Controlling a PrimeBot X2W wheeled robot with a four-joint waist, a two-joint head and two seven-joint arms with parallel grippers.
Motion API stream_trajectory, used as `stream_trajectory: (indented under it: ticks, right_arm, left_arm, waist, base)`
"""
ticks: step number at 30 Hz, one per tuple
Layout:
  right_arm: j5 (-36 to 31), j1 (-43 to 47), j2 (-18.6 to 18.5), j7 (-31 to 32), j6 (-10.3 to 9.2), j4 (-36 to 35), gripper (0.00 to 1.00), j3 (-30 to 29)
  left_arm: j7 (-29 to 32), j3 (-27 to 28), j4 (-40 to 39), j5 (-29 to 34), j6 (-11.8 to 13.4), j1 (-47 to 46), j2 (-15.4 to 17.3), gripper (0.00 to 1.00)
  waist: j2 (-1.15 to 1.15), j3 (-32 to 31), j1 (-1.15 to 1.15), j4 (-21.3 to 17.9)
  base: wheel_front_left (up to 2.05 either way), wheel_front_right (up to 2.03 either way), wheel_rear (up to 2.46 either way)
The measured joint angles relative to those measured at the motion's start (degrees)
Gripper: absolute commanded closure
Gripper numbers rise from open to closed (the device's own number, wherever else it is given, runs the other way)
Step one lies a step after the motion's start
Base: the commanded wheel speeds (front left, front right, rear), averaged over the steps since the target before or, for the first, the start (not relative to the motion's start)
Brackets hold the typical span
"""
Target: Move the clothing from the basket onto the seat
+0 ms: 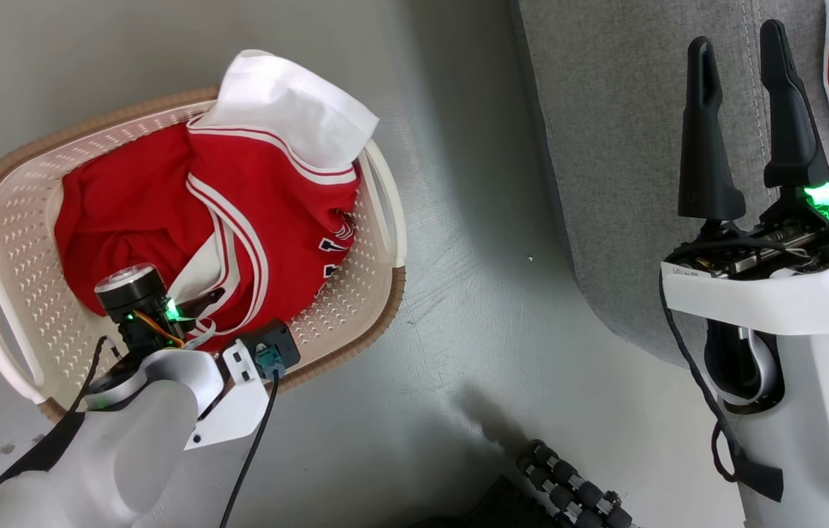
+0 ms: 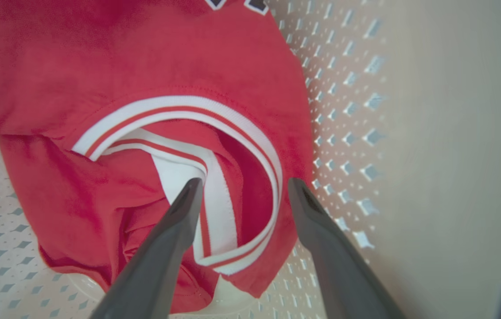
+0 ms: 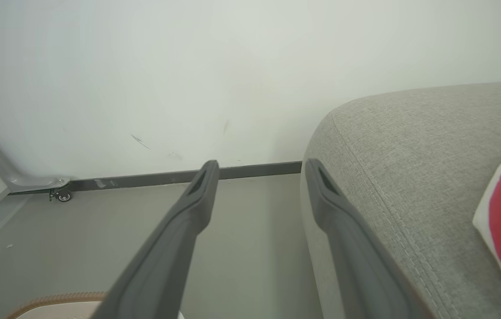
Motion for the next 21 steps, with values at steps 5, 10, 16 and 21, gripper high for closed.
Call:
stream_trajectory:
  ticks: [5, 10, 16, 21]
  right_arm:
    - [0.1, 0.0, 0.0, 0.0, 0.0, 0.1, 0.0, 0.2]
    - [0.6, 0.0, 0.0, 0.0, 0.0, 0.2, 0.0, 0.4]
    - [1.0, 0.0, 0.0, 0.0, 0.0, 0.3, 0.0, 0.5]
    - [1.0, -0.1, 0.0, 0.0, 0.0, 0.3, 0.0, 0.4]
  left_arm:
    - [1.5, -1.7, 1.5, 0.2, -0.2, -0.7, 0.2, 0.0]
    - [2.0, -2.4, 2.0, 0.2, -0.7, -1.1, 0.1, 0.0]
    - [3.0, -2.9, 3.3, 0.8, -0.7, -2.5, 0.4, 0.0]
    - [3.0, -2.9, 3.5, 0.7, -0.7, -4.2, 0.3, 1.0]
  waist:
    - [0.0, 0.4, 0.0, -0.6]
    - [0.0, 0.7, 0.0, -1.2]
    - [0.0, 0.9, 0.0, -1.7]
    - [0.0, 1.1, 0.0, -1.8]
  base:
    - [0.0, 0.0, 0.0]
    - [0.0, 0.0, 0.0]
    - [0.0, 0.0, 0.0]
    - [0.0, 0.0, 0.0]
